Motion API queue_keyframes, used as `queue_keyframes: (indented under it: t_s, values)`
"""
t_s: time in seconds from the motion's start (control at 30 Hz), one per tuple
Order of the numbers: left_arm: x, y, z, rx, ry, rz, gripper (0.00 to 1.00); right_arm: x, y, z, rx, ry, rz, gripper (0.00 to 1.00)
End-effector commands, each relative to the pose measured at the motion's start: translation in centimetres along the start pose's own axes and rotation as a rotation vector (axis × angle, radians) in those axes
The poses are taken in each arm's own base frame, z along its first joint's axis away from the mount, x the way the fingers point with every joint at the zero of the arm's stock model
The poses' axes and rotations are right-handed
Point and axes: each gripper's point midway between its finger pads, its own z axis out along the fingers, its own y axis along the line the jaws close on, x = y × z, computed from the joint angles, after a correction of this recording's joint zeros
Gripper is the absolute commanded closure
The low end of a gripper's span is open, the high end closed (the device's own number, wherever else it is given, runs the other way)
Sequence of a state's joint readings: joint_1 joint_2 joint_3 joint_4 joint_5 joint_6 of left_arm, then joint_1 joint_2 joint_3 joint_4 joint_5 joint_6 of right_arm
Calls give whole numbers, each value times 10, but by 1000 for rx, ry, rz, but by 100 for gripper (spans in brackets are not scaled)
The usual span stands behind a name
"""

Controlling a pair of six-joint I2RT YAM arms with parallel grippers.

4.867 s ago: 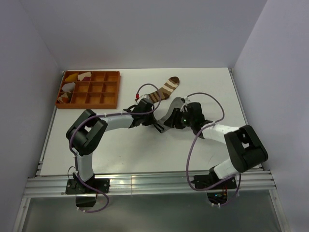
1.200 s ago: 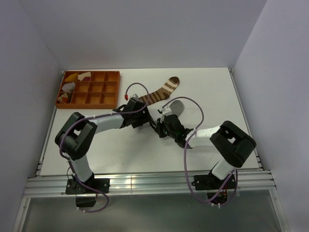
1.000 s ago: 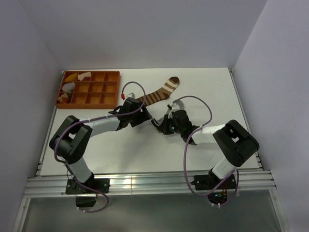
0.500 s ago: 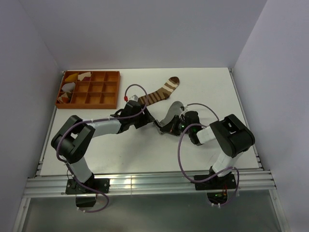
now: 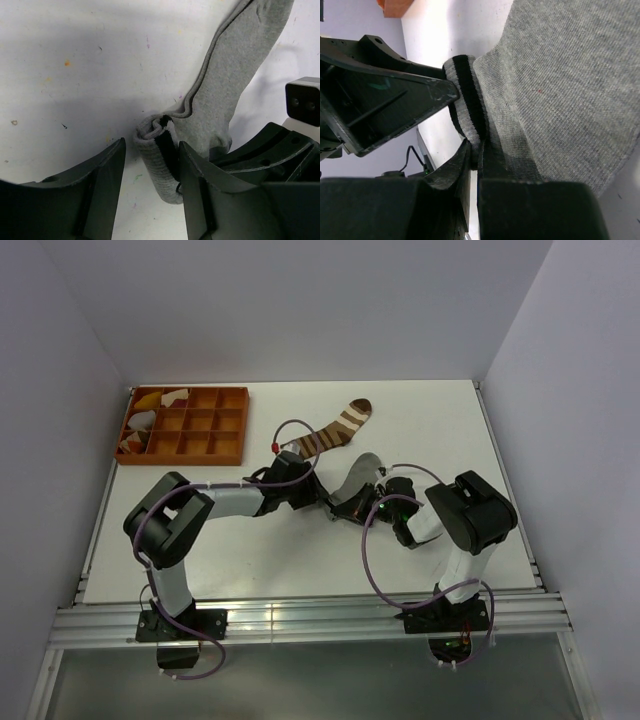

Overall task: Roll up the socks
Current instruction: Roll the sock at the center of the board.

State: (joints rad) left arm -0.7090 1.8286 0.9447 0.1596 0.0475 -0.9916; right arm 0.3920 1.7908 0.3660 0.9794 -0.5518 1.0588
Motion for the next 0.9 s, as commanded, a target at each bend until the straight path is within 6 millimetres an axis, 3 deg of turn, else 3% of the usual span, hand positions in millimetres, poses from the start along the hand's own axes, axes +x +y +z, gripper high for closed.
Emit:
queue_keyframes:
  t_s: [0.0, 0.2, 0.33, 0.4, 0.5, 0.53, 0.63, 0.7, 0.77, 0.8, 0.83, 0.87]
  values:
    - [2, -6, 3, 7, 5, 13, 48, 0, -4, -2, -3, -5, 6, 100]
    - [13, 3, 5, -11, 28, 31, 59, -3, -9, -2, 42, -9, -40, 100]
    - [15, 4, 4, -21, 33, 46, 77, -3, -8, 0, 46, 6, -56, 100]
    - [14, 6, 4, -36, 26, 54, 83, -6, -2, 1, 31, 6, -83, 94]
    - [12, 9, 3, -56, 20, 67, 94, -12, 13, -4, 22, 4, -160, 76]
    - [11, 9, 3, -61, 16, 70, 98, -17, 25, -9, 16, -5, -189, 69]
    - [11, 9, 2, -65, 19, 76, 100, -34, 44, -20, 66, -32, -305, 62]
    - [10, 8, 1, -63, 18, 79, 100, -58, 56, -25, 124, -109, -402, 61]
    - [9, 7, 1, -61, 16, 84, 100, -68, 51, -36, 224, -131, -446, 59]
    - [9, 6, 0, -58, 16, 86, 100, -89, 56, -39, 283, -198, -466, 59]
    - [8, 6, 0, -57, 14, 91, 100, -90, 40, -42, 366, -180, -452, 59]
    - [8, 5, 0, -56, 15, 93, 100, -106, 40, -44, 425, -228, -468, 59]
